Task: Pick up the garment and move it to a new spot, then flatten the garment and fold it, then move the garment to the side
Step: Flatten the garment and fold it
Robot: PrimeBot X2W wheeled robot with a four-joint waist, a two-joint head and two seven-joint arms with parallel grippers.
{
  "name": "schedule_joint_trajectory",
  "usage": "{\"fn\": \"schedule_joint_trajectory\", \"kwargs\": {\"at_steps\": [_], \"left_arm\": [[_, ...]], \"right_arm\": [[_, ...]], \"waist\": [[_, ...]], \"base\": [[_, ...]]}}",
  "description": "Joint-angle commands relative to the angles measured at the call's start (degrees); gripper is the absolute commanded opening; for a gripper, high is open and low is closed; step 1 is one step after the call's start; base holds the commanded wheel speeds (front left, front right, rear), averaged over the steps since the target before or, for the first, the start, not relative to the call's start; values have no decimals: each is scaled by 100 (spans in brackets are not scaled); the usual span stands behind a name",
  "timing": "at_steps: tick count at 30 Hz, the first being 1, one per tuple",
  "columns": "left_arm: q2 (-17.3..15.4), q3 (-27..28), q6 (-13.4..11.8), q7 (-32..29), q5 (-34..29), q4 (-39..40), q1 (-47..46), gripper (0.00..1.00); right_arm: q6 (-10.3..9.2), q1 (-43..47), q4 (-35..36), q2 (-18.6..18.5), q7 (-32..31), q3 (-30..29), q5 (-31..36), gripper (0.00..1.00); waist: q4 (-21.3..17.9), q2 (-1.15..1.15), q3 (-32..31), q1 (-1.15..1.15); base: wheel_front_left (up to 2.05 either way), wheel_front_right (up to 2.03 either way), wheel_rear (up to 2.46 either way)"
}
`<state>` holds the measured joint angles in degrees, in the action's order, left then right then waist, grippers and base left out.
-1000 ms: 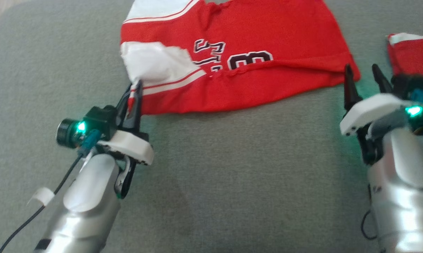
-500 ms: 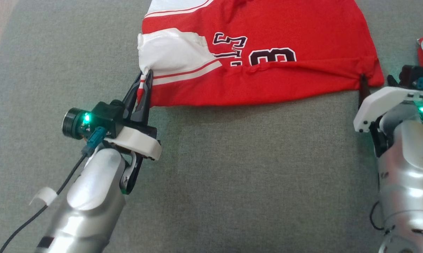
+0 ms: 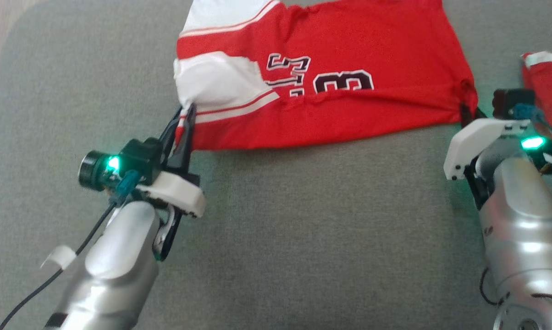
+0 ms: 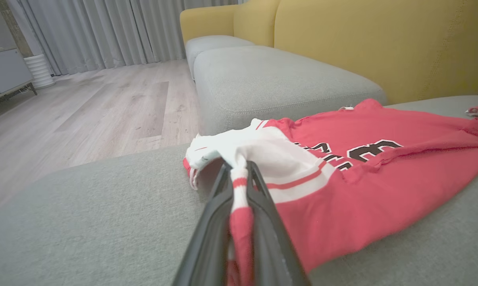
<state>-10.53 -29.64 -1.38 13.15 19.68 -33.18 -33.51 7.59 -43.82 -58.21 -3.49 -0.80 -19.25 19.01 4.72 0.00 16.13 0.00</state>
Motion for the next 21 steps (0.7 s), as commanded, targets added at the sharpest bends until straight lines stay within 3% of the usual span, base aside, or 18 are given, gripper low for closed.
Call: {"fn": "schedule_joint_trajectory", "kwargs": {"at_steps": [1,15,21], "left_arm": [[-273,175,-66,4,16,57,-22,0],[-736,27,-22,-193,46,-168,737,0],[-867,-113,14,-435,88,30,1177,0]], "right_arm": [[-10,82,126,61,94,50,36,0],[-10,853,-295,61,93,572,-1364,0],[-10,1400,107,61,-109,727,-1785,0]], "waist": [[-77,0,-170,0],[-429,0,-1139,0],[-551,0,-1349,0]], "base": [[0,0,0],[0,0,0],[0,0,0]]}}
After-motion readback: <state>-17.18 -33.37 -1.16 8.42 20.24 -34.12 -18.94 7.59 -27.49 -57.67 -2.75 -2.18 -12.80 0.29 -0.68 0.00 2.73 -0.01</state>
